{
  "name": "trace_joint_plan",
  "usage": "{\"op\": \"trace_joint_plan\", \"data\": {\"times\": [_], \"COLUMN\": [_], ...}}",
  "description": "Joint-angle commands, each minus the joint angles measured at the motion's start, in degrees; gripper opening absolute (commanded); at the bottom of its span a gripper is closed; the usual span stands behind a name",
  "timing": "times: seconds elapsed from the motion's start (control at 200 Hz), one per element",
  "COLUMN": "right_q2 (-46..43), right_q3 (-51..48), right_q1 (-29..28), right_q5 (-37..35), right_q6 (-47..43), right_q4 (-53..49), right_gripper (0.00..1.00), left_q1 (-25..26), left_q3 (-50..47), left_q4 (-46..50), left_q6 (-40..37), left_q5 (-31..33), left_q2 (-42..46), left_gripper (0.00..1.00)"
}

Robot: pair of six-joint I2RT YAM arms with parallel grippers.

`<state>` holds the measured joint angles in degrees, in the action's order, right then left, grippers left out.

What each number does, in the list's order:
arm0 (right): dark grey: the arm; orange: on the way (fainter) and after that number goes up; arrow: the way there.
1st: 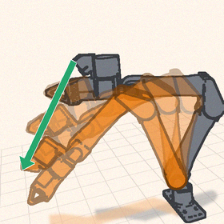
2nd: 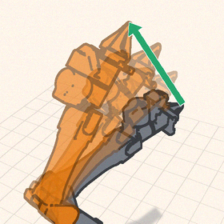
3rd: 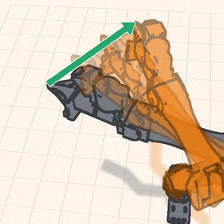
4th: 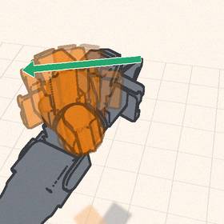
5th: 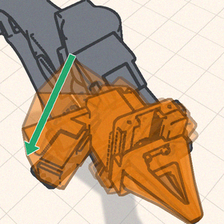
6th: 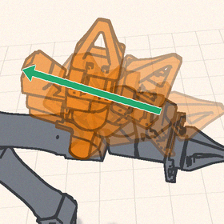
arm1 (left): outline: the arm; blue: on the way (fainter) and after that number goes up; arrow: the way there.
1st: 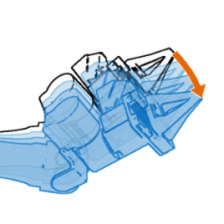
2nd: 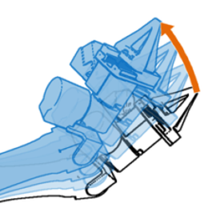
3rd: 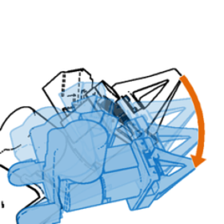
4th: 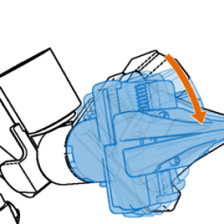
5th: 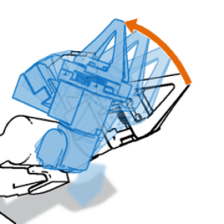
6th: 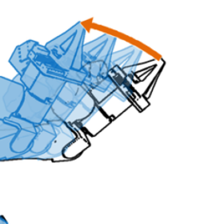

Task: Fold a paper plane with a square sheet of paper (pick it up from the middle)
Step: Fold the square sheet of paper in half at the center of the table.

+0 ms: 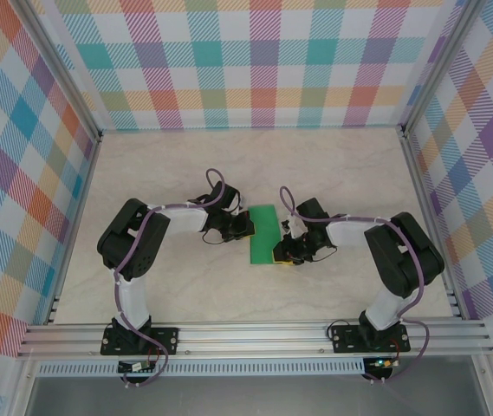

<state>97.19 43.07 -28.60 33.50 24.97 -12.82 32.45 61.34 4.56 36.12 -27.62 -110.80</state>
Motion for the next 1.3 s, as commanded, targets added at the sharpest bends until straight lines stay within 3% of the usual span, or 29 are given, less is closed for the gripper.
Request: {"op": "trace_joint_plan", "data": {"times": [0.0,0.315,0.675,1.06,1.295], "right_q2": [2.55,-3.00,8.75,16.39,12.79], "right_q3": [-1.85,6.45,20.49,20.91,23.35], "right_q1": [-0.58,0.74,3.99,4.78,5.98], "right_q5": [-1.47,-2.23,-2.15,-4.69,-0.70], "right_q6": [-0.66,-0.87,-0.67,-1.60,-1.47], "right_q4": [-1.14,-5.56,-3.12,-3.15,-3.46], "right_gripper": [0.23,0.23,0.22,0.22,0.23], "left_q1": [0.25,0.25,0.25,0.20,0.25], "left_q3": [-0.69,-1.41,0.16,0.18,0.27], "left_q4": [6.16,5.81,7.88,8.69,9.59], "left_q6": [-1.60,-1.88,-2.89,-3.46,-3.76], "left_q5": [2.05,2.36,2.66,3.18,3.71], "left_q2": [-2.92,-3.01,-4.43,-4.84,-4.59], "left_gripper": [0.03,0.03,0.03,0.03,0.03]}}
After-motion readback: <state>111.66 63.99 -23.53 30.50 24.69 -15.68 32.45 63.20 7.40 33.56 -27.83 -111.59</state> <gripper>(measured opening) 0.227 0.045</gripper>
